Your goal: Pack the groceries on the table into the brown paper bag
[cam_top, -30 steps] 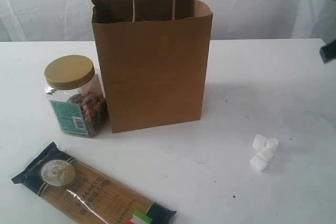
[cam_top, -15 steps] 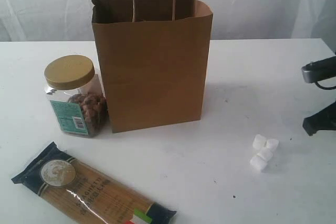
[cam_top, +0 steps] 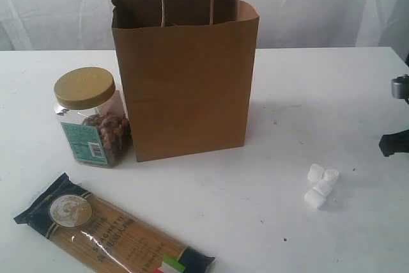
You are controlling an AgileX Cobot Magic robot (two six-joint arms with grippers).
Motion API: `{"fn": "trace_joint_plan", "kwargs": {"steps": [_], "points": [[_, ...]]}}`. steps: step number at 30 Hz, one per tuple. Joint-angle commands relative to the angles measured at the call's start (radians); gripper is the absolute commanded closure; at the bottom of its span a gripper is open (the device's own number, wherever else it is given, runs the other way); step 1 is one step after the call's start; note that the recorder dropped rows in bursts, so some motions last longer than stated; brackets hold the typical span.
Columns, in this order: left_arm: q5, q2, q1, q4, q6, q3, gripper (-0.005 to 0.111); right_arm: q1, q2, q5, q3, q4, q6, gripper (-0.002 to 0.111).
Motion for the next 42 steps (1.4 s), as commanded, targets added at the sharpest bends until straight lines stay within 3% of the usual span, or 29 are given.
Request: {"fn": "trace_joint_plan", "kwargs": {"steps": [1, 6, 8, 10, 16, 18, 20, 22, 24, 25, 26, 27, 30, 32, 33, 37, 40, 42], "points": [[-0.051, 0.118, -0.006, -0.123, 0.376, -0.008, 0.107, -0.004, -0.005, -0.011, 0.002, 0.001, -0.012, 0.108], [0.281, 0.215, -0.006, -0.186, 0.858, -0.008, 0.107, -0.004, -0.005, -0.048, 0.002, 0.003, -0.014, 0.108], [0.391, 0.228, -0.006, -0.200, 0.874, -0.008, 0.107, -0.004, -0.005, -0.065, 0.002, 0.003, -0.014, 0.108], [0.430, 0.241, -0.006, -0.252, 0.784, -0.008, 0.107, -0.004, -0.005, -0.075, 0.002, 0.003, -0.014, 0.108], [0.361, 0.288, -0.006, -0.252, -0.086, -0.001, 0.107, -0.004, -0.005, -0.079, 0.002, 0.003, -0.014, 0.108], [0.305, 0.292, -0.006, -0.252, -0.361, 0.028, 0.107, -0.004, -0.005, -0.078, 0.002, 0.003, -0.019, 0.108], [0.203, 0.292, -0.006, -0.252, -0.736, 0.075, 0.107, -0.004, -0.005, -0.078, 0.002, 0.003, -0.023, 0.108], [-0.030, 0.292, -0.006, -0.252, -1.161, 0.149, 0.107, -0.004, -0.005, -0.074, 0.002, 0.003, -0.023, 0.108], [-0.354, 0.292, -0.006, -0.237, -1.456, 0.230, 0.107, -0.004, -0.005, -0.070, 0.002, 0.003, -0.023, 0.108], [-0.477, 0.286, -0.004, -0.175, -1.523, 0.232, 0.107, -0.004, -0.005, -0.070, 0.002, 0.003, -0.023, 0.108], [-0.523, 0.277, -0.008, -0.178, -1.406, 0.232, 0.107, -0.004, -0.005, -0.072, 0.003, 0.005, -0.023, 0.108], [-0.529, 0.273, -0.010, -0.089, -1.294, 0.232, 0.107, -0.004, -0.009, -0.072, 0.005, 0.006, -0.023, 0.108], [-0.551, 0.273, -0.005, 0.601, -0.984, 0.232, 0.107, -0.002, -0.011, -0.094, 0.005, 0.016, -0.031, 0.108], [-0.445, 0.277, -0.005, 0.942, -0.808, 0.198, 0.107, -0.002, -0.011, -0.108, 0.005, 0.024, -0.033, 0.108], [-0.299, 0.279, -0.005, 1.114, -0.726, 0.148, 0.107, -0.002, -0.011, -0.119, 0.005, 0.032, -0.035, 0.108], [0.118, 0.323, -0.005, 1.500, -0.779, -0.028, 0.107, -0.002, -0.011, -0.150, 0.005, 0.056, -0.042, 0.108], [0.403, 0.446, -0.005, 1.550, -0.991, -0.212, 0.107, -0.002, -0.011, -0.132, 0.005, 0.154, -0.147, 0.108], [0.514, 0.541, -0.005, 1.606, -0.974, -0.282, 0.107, -0.002, -0.011, -0.126, 0.005, 0.239, -0.229, 0.108]]}}
